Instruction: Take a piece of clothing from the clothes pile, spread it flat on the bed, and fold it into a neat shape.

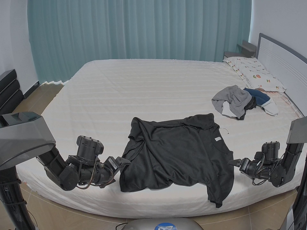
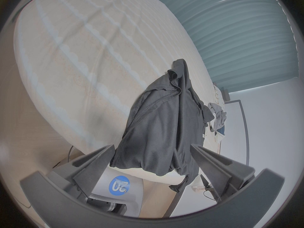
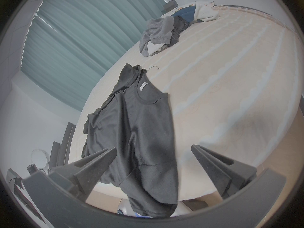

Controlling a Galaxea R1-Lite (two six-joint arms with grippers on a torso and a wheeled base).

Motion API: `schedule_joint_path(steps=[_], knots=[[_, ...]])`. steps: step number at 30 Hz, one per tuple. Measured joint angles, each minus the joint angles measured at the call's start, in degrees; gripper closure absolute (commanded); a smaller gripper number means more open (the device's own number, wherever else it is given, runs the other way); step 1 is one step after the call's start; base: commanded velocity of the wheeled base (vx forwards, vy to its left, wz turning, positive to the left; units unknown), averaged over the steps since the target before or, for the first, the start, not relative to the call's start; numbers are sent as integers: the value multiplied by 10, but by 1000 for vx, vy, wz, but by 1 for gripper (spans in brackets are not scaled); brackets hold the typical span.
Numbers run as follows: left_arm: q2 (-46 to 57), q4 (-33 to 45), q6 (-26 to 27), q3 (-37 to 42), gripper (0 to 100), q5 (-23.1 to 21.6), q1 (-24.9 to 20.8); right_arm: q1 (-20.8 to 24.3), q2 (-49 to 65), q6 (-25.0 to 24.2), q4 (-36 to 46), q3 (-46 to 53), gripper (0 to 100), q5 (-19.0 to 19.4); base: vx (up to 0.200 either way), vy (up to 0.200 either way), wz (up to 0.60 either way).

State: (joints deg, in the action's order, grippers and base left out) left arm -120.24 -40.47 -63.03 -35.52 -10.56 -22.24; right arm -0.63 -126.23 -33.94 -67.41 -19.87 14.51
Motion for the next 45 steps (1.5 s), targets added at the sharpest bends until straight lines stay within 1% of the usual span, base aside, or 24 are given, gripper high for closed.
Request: schedule_joint_path(steps=[8, 10, 15, 17, 23, 27, 31, 34, 37, 39, 40, 45], knots=[[2, 0, 10, 3, 0, 13, 3, 13, -3, 0, -2, 7, 0, 0, 0, 0, 0], [6, 2, 20, 10, 0, 18, 7, 14, -4, 0, -4, 11, 0, 0, 0, 0, 0], [17, 2, 97, 38, 0, 27, 16, 18, -5, 0, -11, 17, 0, 0, 0, 0, 0], [21, 2, 120, 52, 0, 42, 19, 19, -7, 2, -14, 19, 0, 0, 0, 0, 0], [19, 0, 132, 63, 0, 78, 21, 21, -13, 4, -16, 22, 0, 0, 0, 0, 0], [3, -3, 136, 61, 0, 90, 15, 26, -15, 2, -16, 22, 0, 0, 0, 0, 0], [-19, -26, 139, 56, 0, 103, 8, 30, -17, 1, -16, 24, 0, 0, 0, 0, 0], [-35, -39, 158, 54, 0, 111, 2, 32, -18, 1, -16, 24, 0, 0, 0, 0, 0], [-53, -50, 184, 54, 0, 132, -4, 32, -18, 2, -16, 24, 0, 0, 0, 0, 0], [-61, -56, 190, 53, 0, 140, -6, 32, -18, 3, -16, 25, 0, 0, 0, 0, 0], [-66, -57, 192, 53, 100, 143, -10, 33, -18, 3, -17, 25, 0, 0, 0, 0, 0], [-81, -63, 196, 47, 100, 148, -19, 42, -20, 1, -17, 25, 0, 0, 0, 0, 0]])
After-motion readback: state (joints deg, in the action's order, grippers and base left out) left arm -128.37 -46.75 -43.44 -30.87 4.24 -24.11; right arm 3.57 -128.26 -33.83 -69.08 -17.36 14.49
